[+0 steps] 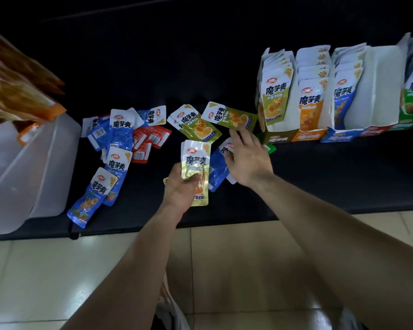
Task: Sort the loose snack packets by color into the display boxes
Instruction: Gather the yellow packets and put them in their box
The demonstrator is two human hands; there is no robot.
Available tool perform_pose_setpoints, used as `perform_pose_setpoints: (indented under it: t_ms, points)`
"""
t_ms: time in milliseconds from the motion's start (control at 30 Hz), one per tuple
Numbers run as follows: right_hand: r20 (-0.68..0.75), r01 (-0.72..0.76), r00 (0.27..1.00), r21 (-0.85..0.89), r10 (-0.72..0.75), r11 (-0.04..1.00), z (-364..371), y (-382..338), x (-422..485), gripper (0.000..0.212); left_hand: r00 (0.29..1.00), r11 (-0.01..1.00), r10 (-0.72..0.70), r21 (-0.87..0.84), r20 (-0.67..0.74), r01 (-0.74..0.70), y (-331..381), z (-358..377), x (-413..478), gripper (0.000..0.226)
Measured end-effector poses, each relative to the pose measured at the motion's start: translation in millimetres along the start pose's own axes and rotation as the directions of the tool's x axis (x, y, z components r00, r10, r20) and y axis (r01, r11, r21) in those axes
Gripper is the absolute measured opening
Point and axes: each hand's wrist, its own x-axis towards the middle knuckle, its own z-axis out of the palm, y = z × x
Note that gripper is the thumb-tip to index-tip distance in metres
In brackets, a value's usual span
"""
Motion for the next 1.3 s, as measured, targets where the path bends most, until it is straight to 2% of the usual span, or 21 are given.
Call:
perform_pose_setpoints:
  t_ms: [100, 167, 367, 467, 567, 633, 733, 833, 867, 967, 1100, 1167, 1233, 1300]
  points:
    - [0.138, 0.018, 0.99, -0.124, -0.001, 0.992, 11, 10, 19, 0.071, 0.999, 0.999, -0.03, -0.014, -0.027, 0.029, -7, -2, 10, 0.024]
    - [0.172, 0.015, 0.985, -0.167, 0.014, 0.986, 14, 12, 26, 0.07, 0.999, 0.998, -0.042, -0.041, -0.035, 0.04, -12, -1, 14, 0.025]
    - [-0.058, 0.068, 0.995, -0.225, -0.083, 0.972, 7, 11, 22, 0.042, 0.997, 0.997, -0.053, -0.062, -0.052, 0.049, -20, -2, 17, 0.022]
    - [0.01, 0.001, 1.0, -0.148, 0.001, 0.989, -1, 6, 46, 0.055, 0.998, 0.997, -0.04, -0.07, -0.056, 0.036, -20, -1, 16, 0.022]
    - [0.073, -0.096, 0.991, -0.193, 0.112, 0.976, -3, -5, 62, 0.07, 0.998, 0.997, -0.046, -0.063, -0.045, 0.043, -21, -1, 17, 0.025]
    - [0.052, -0.155, 0.984, -0.224, 0.17, 0.962, -5, -11, 70, 0.069, 0.998, 0.997, -0.045, -0.059, -0.046, 0.042, -21, -1, 19, 0.026]
    - [0.1, -0.214, 0.963, -0.278, 0.25, 0.936, -11, -14, 82, 0.06, 0.998, 0.997, -0.045, -0.06, -0.051, 0.041, -22, -1, 19, 0.024]
    - [0.085, -0.234, 0.961, -0.251, 0.262, 0.939, -14, -13, 87, 0.074, 0.997, 0.997, -0.051, -0.056, -0.051, 0.048, -23, -1, 19, 0.024]
    - [0.03, -0.2, 0.977, -0.23, 0.213, 0.952, -14, -12, 87, 0.072, 0.997, 0.997, -0.056, -0.059, -0.05, 0.053, -23, -1, 20, 0.024]
    - [-0.176, -0.058, 0.983, -0.097, 0.04, 0.994, -20, -13, 81, 0.04, 0.997, 0.996, -0.067, -0.056, -0.043, 0.065, -21, -1, 20, 0.023]
    - [-0.299, 0.012, 0.954, 0.134, 0.029, 0.991, -49, -20, 62, 0.021, 0.995, 0.99, -0.094, -0.109, -0.033, 0.09, -14, -3, 16, 0.021]
    - [-0.238, 0.019, 0.969, 0.315, 0.06, 0.949, -63, -22, 42, 0.016, 0.995, 0.973, -0.096, -0.215, -0.04, 0.085, -8, -6, 13, 0.023]
    - [-0.005, -0.037, 0.999, 0.588, 0.05, 0.808, -66, -24, 18, 0.013, 0.998, 0.947, -0.051, -0.32, -0.038, 0.036, 2, -10, 6, 0.024]
    - [0.194, -0.141, 0.981, 0.736, -0.007, 0.662, -57, -27, -5, 0.015, 0.999, 0.918, 0.035, -0.394, 0.002, -0.032, 10, -13, -2, 0.032]
